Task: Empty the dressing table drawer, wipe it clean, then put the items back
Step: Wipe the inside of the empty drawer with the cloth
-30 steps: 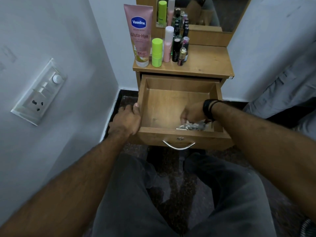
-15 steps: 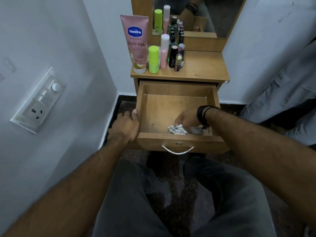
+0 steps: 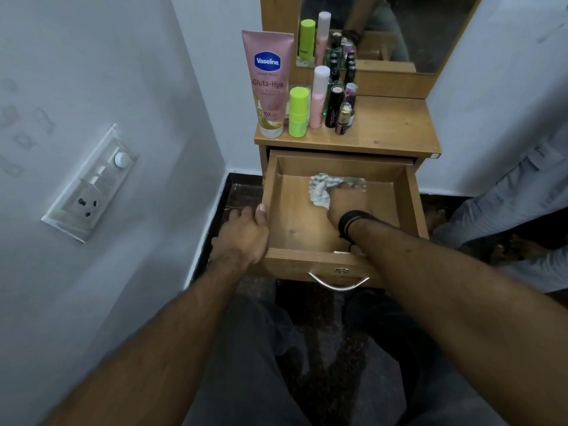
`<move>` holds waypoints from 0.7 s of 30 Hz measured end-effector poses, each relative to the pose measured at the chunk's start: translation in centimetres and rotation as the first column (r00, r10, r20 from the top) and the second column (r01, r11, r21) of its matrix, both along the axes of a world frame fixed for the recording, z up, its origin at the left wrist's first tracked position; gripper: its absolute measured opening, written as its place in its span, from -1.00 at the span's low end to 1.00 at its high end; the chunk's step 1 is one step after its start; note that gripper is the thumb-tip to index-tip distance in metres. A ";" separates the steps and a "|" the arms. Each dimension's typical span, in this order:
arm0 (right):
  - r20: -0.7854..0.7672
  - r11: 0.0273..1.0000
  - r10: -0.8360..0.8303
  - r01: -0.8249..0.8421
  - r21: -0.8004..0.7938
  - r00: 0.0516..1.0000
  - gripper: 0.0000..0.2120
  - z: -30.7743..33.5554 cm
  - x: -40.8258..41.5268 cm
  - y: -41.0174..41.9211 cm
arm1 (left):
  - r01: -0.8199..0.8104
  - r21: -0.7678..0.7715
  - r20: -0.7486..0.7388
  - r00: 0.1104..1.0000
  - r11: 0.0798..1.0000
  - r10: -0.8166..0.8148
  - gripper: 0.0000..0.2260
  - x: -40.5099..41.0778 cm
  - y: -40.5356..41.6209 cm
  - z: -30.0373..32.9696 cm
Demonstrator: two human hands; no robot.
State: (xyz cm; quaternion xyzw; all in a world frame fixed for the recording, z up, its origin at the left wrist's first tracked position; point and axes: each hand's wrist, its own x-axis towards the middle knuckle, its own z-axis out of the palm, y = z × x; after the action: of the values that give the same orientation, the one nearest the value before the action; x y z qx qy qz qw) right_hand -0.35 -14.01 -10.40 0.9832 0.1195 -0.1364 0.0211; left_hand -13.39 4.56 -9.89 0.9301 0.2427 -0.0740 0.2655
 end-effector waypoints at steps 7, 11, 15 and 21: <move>-0.045 0.928 0.319 -0.302 0.217 0.947 -0.67 0.0 -2.7 2.6 | 0.004 0.008 -0.016 1.000 1.000 -0.004 -0.38 0.1 -0.2 0.6; -0.198 0.938 0.319 -0.278 0.209 0.927 -0.64 1.8 -3.2 1.0 | 0.087 0.103 -0.058 0.995 0.991 -0.081 -0.49 -0.1 -0.6 1.7; -0.087 0.933 0.293 -0.264 0.243 0.952 -0.68 3.8 -3.8 -1.3 | 0.203 0.252 -0.116 0.977 0.946 -0.179 -0.57 0.5 -0.9 3.7; 0.163 0.894 0.143 -0.199 0.402 0.976 -0.69 5.2 -4.4 -3.9 | 0.256 0.204 0.112 0.953 0.945 -0.283 -0.53 3.1 -3.4 7.2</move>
State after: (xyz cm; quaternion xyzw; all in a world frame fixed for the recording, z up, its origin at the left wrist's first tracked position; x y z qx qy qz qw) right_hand -4.79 -17.95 -5.21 0.9574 0.2303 -0.0414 -0.1691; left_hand -10.34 1.13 -2.74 0.9783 0.0996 -0.0212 0.1806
